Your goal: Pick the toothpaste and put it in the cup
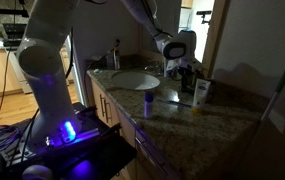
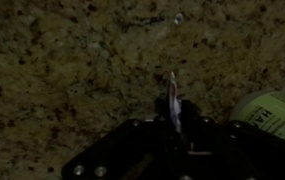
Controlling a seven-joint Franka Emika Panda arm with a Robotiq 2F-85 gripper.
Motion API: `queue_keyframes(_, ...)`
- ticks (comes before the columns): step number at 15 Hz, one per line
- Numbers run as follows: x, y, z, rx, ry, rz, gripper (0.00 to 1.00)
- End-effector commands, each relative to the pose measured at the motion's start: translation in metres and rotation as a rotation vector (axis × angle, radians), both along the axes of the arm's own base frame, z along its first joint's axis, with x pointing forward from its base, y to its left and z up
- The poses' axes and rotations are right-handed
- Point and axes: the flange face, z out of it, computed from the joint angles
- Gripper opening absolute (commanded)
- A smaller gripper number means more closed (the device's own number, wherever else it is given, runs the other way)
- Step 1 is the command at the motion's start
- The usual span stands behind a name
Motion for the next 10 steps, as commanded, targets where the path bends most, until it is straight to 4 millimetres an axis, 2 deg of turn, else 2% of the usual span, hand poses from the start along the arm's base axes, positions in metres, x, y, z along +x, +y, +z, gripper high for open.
queue_keyframes(1,0.000,-0.006,-0.005,0.005,0.015,0.000,0.00)
queue_keyframes(5,-0.025,-0.018,0.037,0.079,0.065,0.087,0.01)
queue_keyframes(10,-0.072,-0.055,0.119,0.244,0.069,0.239,0.01)
